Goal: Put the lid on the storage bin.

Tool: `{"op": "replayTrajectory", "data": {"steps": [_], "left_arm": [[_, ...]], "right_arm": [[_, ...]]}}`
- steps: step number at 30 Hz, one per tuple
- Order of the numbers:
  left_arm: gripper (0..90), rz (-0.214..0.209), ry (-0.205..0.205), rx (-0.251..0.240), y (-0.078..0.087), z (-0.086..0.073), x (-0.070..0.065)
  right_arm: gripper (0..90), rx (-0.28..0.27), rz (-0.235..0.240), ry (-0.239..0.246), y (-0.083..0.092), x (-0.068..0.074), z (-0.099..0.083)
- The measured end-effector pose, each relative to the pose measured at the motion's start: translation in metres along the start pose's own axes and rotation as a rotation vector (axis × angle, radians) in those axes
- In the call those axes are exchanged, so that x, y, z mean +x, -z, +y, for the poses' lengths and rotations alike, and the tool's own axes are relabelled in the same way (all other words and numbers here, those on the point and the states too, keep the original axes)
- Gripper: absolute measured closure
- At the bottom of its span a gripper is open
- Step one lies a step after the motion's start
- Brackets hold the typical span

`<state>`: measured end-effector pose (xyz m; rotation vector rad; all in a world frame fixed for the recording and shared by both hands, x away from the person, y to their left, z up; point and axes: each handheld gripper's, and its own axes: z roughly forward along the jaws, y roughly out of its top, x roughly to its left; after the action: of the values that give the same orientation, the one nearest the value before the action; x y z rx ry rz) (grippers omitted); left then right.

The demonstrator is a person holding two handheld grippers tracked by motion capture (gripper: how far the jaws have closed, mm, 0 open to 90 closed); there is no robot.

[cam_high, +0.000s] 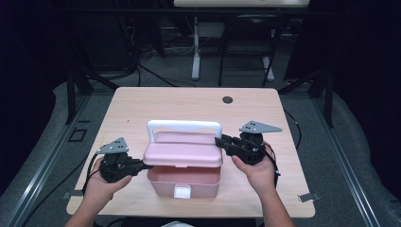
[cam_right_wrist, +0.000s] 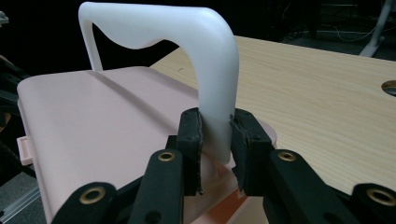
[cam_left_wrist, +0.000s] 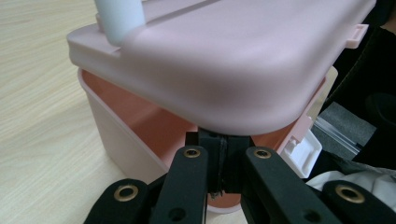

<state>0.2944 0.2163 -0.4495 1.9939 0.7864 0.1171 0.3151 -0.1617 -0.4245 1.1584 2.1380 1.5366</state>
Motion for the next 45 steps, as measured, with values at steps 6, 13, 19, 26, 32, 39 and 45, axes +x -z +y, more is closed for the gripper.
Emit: {"op": "replayTrajectory", "data": {"steps": [6,13,19,26,32,39,45], "left_arm": [[89.6,-0.007,-0.013,0.009,-0.002,0.001,-0.004],[89.6,-0.008,-0.011,0.003,-0.004,0.001,-0.005],[89.6,-0.005,-0.014,0.004,-0.003,0.001,-0.005],[89.6,-0.002,-0.018,0.006,-0.003,0.002,-0.006],[89.6,0.002,-0.020,0.004,-0.002,0.002,-0.005],[89.5,0.001,-0.024,-0.011,-0.001,0.006,-0.006],[89.6,-0.002,-0.032,-0.018,0.001,0.010,-0.005]], "right_arm": [[73.9,-0.001,0.001,-0.002,0.000,0.000,0.000],[73.9,0.002,0.000,-0.004,0.000,0.000,-0.001],[73.7,0.002,-0.001,-0.005,0.000,0.000,-0.001],[73.2,0.005,-0.005,0.004,0.000,0.000,-0.002],[72.1,-0.011,-0.030,0.006,0.004,0.000,-0.002],[74.2,-0.029,-0.049,0.011,0.014,0.001,-0.003],[76.2,-0.023,-0.075,0.021,0.021,0.002,-0.006]]}}
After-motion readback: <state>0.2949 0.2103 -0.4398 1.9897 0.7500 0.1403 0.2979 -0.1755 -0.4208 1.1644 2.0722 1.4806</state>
